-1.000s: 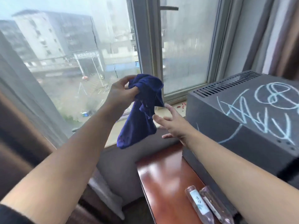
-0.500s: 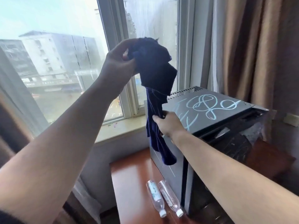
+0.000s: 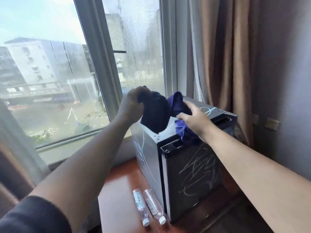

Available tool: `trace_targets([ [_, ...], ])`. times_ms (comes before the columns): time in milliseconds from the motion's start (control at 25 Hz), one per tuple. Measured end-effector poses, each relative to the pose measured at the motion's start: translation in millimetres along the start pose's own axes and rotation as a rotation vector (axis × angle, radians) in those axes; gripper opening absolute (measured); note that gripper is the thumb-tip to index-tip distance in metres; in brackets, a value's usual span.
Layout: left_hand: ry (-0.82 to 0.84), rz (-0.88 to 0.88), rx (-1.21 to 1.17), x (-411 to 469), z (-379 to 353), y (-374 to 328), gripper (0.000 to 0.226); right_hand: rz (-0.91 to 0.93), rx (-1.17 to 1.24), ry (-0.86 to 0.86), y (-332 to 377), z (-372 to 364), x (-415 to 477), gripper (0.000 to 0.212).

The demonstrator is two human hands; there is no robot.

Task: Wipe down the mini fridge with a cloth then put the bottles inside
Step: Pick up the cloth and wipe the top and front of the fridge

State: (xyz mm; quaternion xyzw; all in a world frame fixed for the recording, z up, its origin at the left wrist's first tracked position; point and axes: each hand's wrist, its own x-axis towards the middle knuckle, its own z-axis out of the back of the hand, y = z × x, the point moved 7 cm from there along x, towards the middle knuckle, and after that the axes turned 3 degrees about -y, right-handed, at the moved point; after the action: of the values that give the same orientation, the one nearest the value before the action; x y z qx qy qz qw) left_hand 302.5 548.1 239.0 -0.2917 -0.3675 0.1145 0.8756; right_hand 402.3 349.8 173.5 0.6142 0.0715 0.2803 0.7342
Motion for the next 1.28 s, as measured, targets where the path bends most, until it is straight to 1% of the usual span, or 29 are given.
trace_targets([
  [40, 0.160, 0.014, 0.111, -7, -23, 7, 0.064, -0.023, -0.193, 0.066, -10, -4, -1, 0.034],
  [80, 0.357, 0.044, 0.185, -17, -47, 16, 0.064, -0.021, -0.387, 0.088, -20, -7, 1, 0.031],
  [120, 0.526, 0.091, 0.210, -26, -65, 26, 0.062, 0.001, -0.559, 0.061, -26, -6, 3, 0.027],
  [160, 0.620, 0.166, 0.160, -30, -75, 34, 0.060, 0.032, -0.669, 0.001, -29, -3, 8, 0.027],
  [240, 0.661, 0.336, -0.091, -32, -84, 45, 0.063, 0.075, -0.762, -0.108, -32, 4, 14, 0.035],
  [280, 0.667, 0.356, -0.152, -30, -90, 51, 0.067, 0.086, -0.789, -0.104, -35, 4, 19, 0.042],
  [320, 0.684, 0.319, -0.098, -29, -96, 53, 0.071, 0.089, -0.815, -0.055, -42, 2, 25, 0.048],
  [360, 0.693, 0.250, 0.066, -28, -104, 55, 0.076, 0.081, -0.830, 0.020, -48, -3, 30, 0.052],
  [440, 0.626, 0.081, 0.396, -33, -118, 54, 0.079, 0.064, -0.831, 0.141, -61, -11, 37, 0.050],
  [480, 0.582, 0.047, 0.470, -36, -124, 52, 0.075, 0.066, -0.824, 0.167, -66, -13, 42, 0.048],
  [520, 0.546, 0.040, 0.495, -37, -128, 48, 0.072, 0.072, -0.822, 0.179, -70, -12, 47, 0.047],
  [600, 0.506, 0.083, 0.513, -33, -134, 39, 0.067, 0.113, -0.813, 0.205, -73, -6, 60, 0.046],
  [720, 0.490, 0.168, 0.562, -30, -156, 28, 0.066, 0.155, -0.802, 0.275, -84, 10, 73, 0.047],
  [800, 0.491, 0.194, 0.576, -32, -175, 13, 0.067, 0.175, -0.804, 0.293, -94, 30, 78, 0.048],
  [880, 0.468, 0.204, 0.571, -30, -196, -7, 0.067, 0.178, -0.781, 0.264, -104, 63, 86, 0.049],
  [960, 0.420, 0.209, 0.580, -29, -214, -25, 0.066, 0.182, -0.774, 0.133, -111, 102, 91, 0.053],
  [1040, 0.351, 0.213, 0.541, -28, -230, -47, 0.066, 0.202, -0.684, -0.005, -112, 132, 93, 0.050],
  [1080, 0.318, 0.225, 0.457, -26, -237, -58, 0.069, 0.194, -0.609, -0.004, -112, 139, 92, 0.049],
  [1160, 0.259, 0.321, 0.117, -24, -240, -74, 0.074, 0.167, -0.504, 0.106, -113, 136, 89, 0.054],
  [1200, 0.227, 0.346, -0.009, -23, -236, -77, 0.075, 0.159, -0.496, 0.181, -111, 129, 86, 0.060],
  [1240, 0.210, 0.331, -0.043, -24, -228, -77, 0.074, 0.170, -0.511, 0.245, -108, 121, 82, 0.065],
  [1280, 0.224, 0.303, 0.011, -25, -218, -76, 0.073, 0.200, -0.548, 0.301, -104, 112, 80, 0.069],
])
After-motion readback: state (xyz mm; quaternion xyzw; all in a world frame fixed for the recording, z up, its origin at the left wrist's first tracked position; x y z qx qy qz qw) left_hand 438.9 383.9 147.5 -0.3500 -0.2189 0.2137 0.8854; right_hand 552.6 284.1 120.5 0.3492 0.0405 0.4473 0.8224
